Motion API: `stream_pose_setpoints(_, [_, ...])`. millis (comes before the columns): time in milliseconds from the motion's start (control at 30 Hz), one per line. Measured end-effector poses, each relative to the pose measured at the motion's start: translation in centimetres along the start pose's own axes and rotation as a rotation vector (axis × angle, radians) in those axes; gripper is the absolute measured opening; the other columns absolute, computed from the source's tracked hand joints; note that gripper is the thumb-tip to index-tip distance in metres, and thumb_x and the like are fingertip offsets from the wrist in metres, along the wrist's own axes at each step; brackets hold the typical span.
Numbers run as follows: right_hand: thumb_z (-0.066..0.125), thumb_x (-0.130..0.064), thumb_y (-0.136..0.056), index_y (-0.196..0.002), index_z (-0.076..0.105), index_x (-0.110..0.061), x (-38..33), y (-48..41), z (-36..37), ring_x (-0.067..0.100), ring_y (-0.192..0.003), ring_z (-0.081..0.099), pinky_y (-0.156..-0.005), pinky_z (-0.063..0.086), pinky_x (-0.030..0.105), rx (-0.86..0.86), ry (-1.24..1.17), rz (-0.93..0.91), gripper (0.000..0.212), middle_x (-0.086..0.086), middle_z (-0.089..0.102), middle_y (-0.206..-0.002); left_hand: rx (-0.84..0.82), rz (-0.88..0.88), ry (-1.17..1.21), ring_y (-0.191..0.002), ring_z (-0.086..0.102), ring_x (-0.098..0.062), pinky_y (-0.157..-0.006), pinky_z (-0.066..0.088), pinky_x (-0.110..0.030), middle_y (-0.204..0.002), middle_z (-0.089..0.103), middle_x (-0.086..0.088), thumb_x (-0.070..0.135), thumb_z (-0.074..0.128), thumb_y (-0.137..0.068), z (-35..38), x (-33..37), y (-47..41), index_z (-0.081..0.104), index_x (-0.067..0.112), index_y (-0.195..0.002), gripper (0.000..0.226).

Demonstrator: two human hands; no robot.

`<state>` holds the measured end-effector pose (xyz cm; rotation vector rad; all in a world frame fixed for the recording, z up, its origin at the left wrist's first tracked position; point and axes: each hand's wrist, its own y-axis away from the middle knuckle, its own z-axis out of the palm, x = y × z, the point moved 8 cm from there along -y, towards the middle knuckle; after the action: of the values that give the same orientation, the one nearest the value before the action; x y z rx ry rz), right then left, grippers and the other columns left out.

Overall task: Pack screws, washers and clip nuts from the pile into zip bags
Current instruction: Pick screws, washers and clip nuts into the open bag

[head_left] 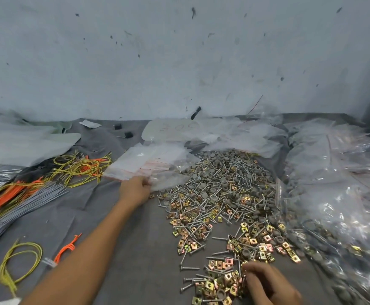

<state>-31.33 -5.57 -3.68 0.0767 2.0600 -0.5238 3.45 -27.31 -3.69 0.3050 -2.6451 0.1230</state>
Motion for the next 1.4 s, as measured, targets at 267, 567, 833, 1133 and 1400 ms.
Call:
stream_pose_setpoints(267, [0.081, -0.008, -0.080, -0.083, 0.073, -0.043, 0.4, 3.5, -1.0, 0.003, -0.082, 0.067, -0.073, 0.057, 0.027, 0.013, -0.016, 0.051, 0.037, -0.021, 0.072, -0.088, 0.095, 0.324, 0.408, -0.087, 0.065, -0.010, -0.080, 0.051, -0.038, -0.088, 0.069, 0.007, 0.024, 0.051, -0.102, -6.3, 7.3, 8.7, 0.056, 0.028, -0.094, 0.010])
stream_pose_setpoints(567, [0.088, -0.060, -0.058, -0.122, 0.063, -0.041, -5.3, 5.3, 4.2, 0.012, -0.108, 0.070, -0.082, 0.058, 0.033, -0.367, -0.833, 0.402, 0.071, -0.008, 0.071, -0.121, -0.181, 0.120, 1.397, -0.065, 0.056, -0.007, -0.066, 0.055, -0.021, -0.071, 0.056, 0.000, 0.010, 0.050, -0.101, -6.4, 9.3, 21.3, 0.056, 0.017, -0.091, 0.013])
stream_pose_setpoints(833, [0.071, -0.003, -0.089, -0.080, 0.074, -0.001, -5.2, 8.7, 6.5, 0.017, -0.058, 0.062, -0.051, 0.054, 0.027, -0.319, -0.902, 0.603, 0.009, 0.015, 0.067, -0.069, 0.293, -0.141, 0.898, -0.080, 0.058, -0.013, -0.072, 0.051, -0.023, -0.107, 0.065, -0.010, 0.013, 0.067, -0.095, -4.5, 0.7, 26.9, 0.049, 0.022, -0.123, 0.035])
stream_pose_setpoints(1133, [0.082, -0.017, -0.083, -0.074, 0.061, 0.013, -6.1, 10.2, 7.6, 0.011, -0.045, 0.050, -0.042, 0.038, 0.021, -0.444, -0.669, 0.388, 0.038, 0.007, 0.059, -0.052, -0.172, 0.370, 0.519, -0.087, 0.066, -0.003, -0.080, 0.051, -0.021, -0.099, 0.070, 0.021, 0.035, 0.083, -0.075, -2.6, 2.3, 31.8, 0.072, 0.049, -0.105, 0.034])
stream_pose_setpoints(1400, [0.074, -0.053, -0.072, -0.068, 0.062, -0.020, -6.1, 9.9, 6.7, 0.015, -0.056, 0.054, -0.049, 0.049, 0.034, -0.612, -0.434, 0.253, 0.036, 0.002, 0.058, -0.060, -0.073, 0.364, 0.478, -0.061, 0.055, -0.002, -0.064, 0.046, -0.021, -0.083, 0.063, 0.020, 0.015, 0.072, -0.089, -4.2, 2.0, 31.6, 0.067, 0.038, -0.100, 0.026])
